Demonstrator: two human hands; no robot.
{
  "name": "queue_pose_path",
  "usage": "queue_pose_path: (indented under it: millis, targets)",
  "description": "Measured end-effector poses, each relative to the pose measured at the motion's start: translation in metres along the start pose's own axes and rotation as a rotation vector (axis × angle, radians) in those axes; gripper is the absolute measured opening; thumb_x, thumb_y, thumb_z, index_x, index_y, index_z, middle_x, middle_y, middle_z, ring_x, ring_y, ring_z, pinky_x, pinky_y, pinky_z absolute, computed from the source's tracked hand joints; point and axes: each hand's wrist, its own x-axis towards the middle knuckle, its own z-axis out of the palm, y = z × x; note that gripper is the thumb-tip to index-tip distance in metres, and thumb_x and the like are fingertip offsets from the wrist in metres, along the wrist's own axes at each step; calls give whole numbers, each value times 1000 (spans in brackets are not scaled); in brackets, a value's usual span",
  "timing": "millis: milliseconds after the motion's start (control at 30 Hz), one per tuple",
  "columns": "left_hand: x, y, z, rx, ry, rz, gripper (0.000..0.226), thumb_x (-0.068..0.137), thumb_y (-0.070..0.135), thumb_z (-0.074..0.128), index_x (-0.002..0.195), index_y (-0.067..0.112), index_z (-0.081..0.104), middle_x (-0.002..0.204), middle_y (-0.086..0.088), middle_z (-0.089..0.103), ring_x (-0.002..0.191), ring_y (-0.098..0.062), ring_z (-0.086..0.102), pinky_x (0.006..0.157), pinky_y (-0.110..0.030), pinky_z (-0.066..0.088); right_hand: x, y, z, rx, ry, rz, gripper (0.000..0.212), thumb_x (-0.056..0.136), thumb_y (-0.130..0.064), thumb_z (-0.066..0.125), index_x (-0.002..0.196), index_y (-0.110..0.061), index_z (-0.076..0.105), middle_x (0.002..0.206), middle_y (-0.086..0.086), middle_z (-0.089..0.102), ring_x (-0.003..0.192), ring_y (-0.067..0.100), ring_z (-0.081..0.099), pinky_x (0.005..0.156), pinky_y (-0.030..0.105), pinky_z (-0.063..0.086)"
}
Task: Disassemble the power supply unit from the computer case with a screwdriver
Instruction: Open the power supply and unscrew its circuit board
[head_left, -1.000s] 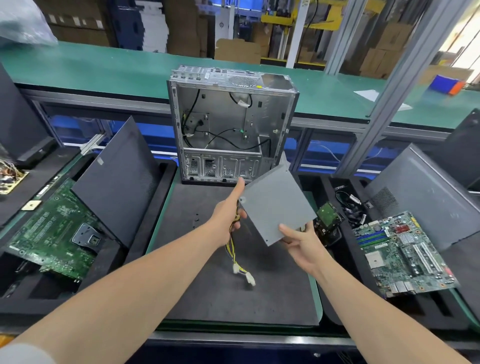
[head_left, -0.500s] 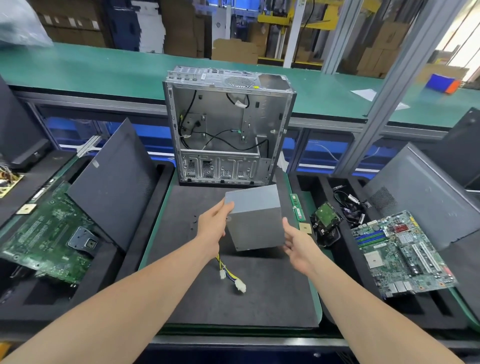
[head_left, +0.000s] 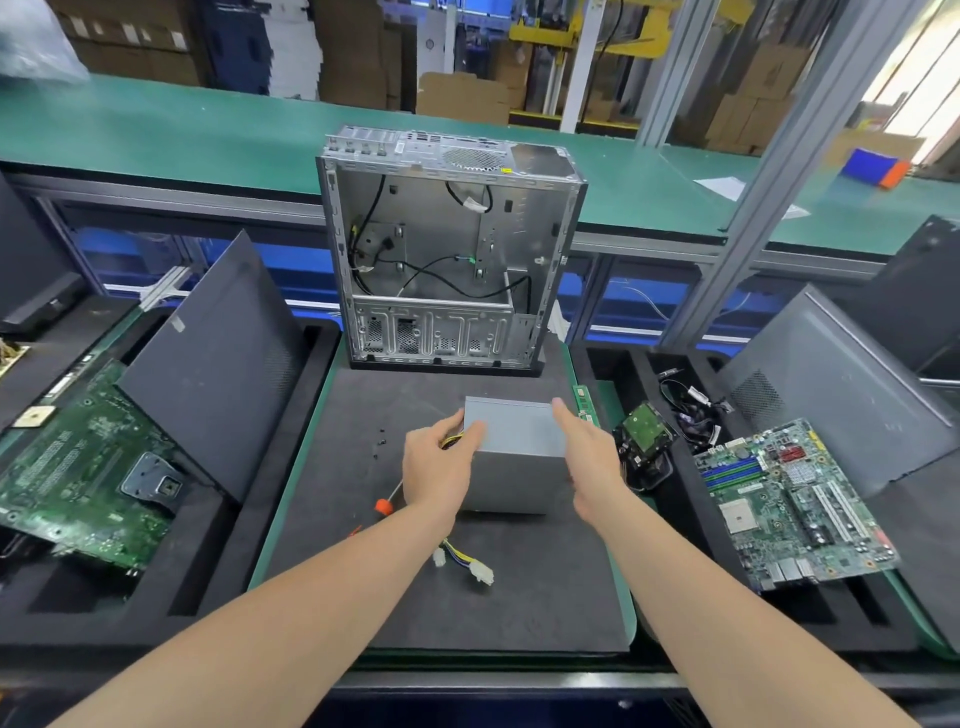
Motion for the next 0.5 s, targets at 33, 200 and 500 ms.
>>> queue_pose_path:
  millis: [33, 200, 500]
  targets:
    - [-1, 1, 1, 0, 14, -7, 46, 83, 63, 72, 125, 47, 72, 118, 21, 68, 104, -6, 63, 70, -18, 38, -3, 3, 2, -69, 13, -92, 36, 87, -60, 66, 79, -25, 66, 77, -16, 58, 78, 14, 50, 73, 30, 41]
    - [-2, -2, 6, -1, 77, -44, 40, 80, 69, 70, 117, 51, 73, 87, 40, 68, 99, 2, 63, 67, -19, 39, -5, 18, -2, -64, -72, -187, 25, 100, -43, 60, 104, -26, 77, 99, -12, 75, 96, 17, 65, 88, 37, 52]
    - [-3, -7, 11, 2, 102, -42, 38, 84, 55, 72, 122, 48, 73, 87, 41, 66, 94, 8, 60, 71, -12, 35, -1, 10, -3, 15, -173, -95, 25, 101, -28, 60, 99, -44, 79, 105, -13, 78, 96, 13, 70, 77, 27, 53]
